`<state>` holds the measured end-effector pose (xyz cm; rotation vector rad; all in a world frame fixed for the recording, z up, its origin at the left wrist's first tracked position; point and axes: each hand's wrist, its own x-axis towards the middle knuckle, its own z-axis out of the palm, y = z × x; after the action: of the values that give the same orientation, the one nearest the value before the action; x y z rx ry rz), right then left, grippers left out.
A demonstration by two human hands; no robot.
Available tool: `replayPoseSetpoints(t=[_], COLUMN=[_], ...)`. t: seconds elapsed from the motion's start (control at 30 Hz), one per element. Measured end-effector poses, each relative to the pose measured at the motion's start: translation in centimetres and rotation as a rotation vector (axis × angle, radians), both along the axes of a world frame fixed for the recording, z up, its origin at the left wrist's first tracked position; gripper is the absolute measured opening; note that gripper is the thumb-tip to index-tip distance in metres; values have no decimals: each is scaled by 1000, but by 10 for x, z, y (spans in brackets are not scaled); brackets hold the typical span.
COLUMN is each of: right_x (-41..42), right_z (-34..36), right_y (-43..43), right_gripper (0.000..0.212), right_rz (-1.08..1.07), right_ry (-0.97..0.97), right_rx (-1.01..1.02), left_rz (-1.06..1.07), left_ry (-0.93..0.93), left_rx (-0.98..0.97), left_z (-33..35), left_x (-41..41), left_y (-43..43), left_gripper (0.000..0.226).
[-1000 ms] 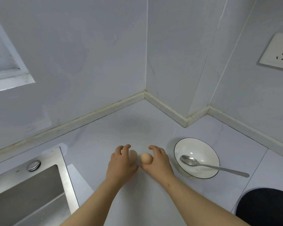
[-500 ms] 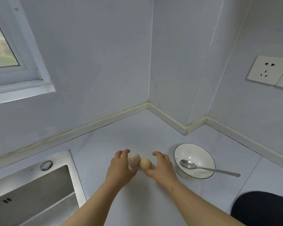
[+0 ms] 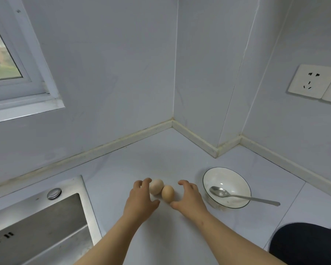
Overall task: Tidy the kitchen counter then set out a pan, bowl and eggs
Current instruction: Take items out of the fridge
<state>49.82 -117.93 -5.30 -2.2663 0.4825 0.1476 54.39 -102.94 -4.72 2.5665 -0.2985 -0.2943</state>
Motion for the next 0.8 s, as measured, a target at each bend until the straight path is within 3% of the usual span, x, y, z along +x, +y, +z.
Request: replayPoseSetpoints(t=[0.23,0.37,0.47,0.67,0.8], right_x=[-6,-18,-33,-85,-142], right_z=[7,21,33,56,64], right_y=[0,-1,-4,-35,-64], right_gripper=[69,68,53,15,11], right_rz=[-5,-84,-199,-475,-720], right_ry=[-5,-47,-96,-315,-422], right_rx=[20,156,331,468,483], left_rz=[-18,-35,-70,-259,-347], left_ry=[-4,1,-17,-94,-28], left_rx=[-5,-71,-148,-351,-469], left_z=[4,15,30,64,79], left_x=[-4,-10,-17,-51,-93], left_y=[-4,-15,-30,-85,-124], left_gripper=[64,57,48,32,28])
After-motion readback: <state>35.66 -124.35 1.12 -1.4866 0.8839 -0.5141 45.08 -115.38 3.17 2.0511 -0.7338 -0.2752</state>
